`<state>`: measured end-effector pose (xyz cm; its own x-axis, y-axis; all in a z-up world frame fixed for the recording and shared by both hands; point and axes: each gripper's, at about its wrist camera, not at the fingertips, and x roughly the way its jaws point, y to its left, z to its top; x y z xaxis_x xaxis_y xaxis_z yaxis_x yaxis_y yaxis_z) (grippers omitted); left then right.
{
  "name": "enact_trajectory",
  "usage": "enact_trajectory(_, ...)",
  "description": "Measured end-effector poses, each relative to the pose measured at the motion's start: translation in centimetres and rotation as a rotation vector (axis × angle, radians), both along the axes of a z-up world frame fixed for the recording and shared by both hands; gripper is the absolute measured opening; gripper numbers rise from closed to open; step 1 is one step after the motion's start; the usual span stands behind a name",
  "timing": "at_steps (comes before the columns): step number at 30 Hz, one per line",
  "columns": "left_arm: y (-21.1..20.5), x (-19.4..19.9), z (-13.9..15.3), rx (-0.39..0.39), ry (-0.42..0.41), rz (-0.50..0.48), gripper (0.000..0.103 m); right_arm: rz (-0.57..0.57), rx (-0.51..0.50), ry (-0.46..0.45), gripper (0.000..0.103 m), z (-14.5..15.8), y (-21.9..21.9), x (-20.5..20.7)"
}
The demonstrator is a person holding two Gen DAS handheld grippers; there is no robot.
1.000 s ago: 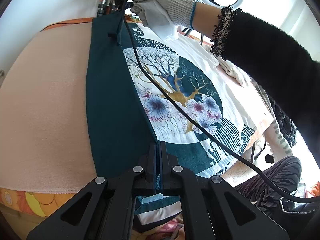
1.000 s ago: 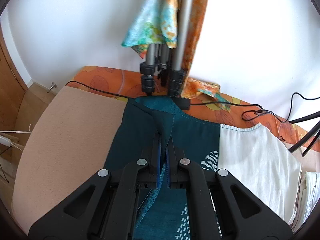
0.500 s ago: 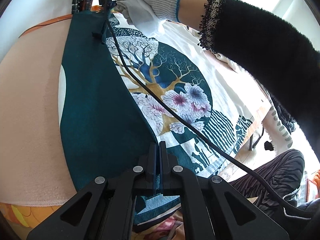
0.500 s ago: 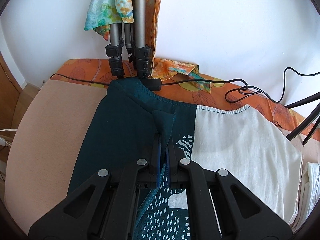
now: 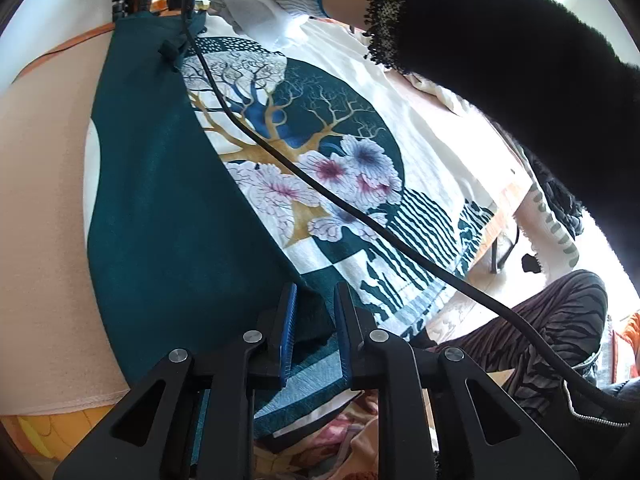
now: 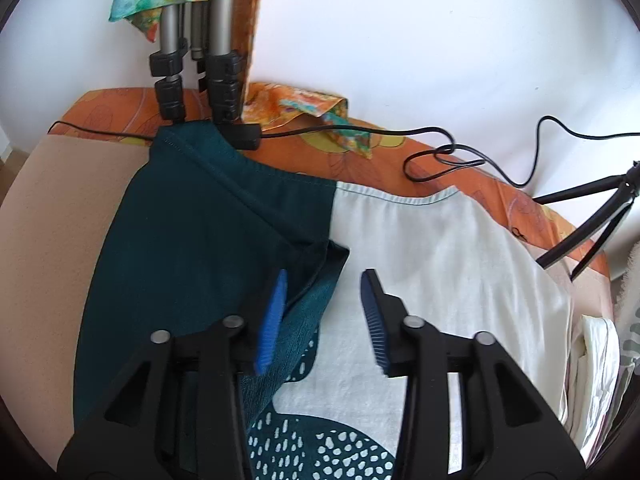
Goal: Fold small clothes
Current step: 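Move both tools across to the cream side edge of the t-shirt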
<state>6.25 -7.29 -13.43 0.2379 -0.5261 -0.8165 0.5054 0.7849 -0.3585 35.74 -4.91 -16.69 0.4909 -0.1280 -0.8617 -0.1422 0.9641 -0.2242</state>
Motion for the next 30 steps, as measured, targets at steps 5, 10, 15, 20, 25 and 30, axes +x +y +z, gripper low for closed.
enact_trajectory(5,1.0,-0.8,1.3,-0.016,-0.064,0.018,0.029,-0.01,0.038,-0.039,0.054,2.3,-1.8,-0.9)
enact_trajectory(10,3.3,-1.0,3.0,-0.048,-0.136,0.087,0.034,-0.021,0.106,-0.089,0.06,5.6,-4.4,-2.8)
enact_trajectory(15,6.3,-0.7,4.9,-0.046,-0.24,0.214,0.035,-0.03,0.172,-0.136,0.06,9.2,-7.8,-6.3)
enact_trajectory(20,6.7,-0.6,5.8,-0.046,-0.276,0.246,0.035,-0.031,0.217,-0.19,0.06,12.7,-11.3,-10.0)
enact_trajectory(25,3.7,-1.5,6.3,-0.025,-0.316,0.182,0.035,-0.034,0.252,-0.219,0.06,15.3,-15.6,-13.8)
enact_trajectory(30,-1.0,-3.2,6.5,0.015,-0.384,0.112,0.035,-0.061,0.264,-0.241,0.06,16.6,-20.6,-17.0)
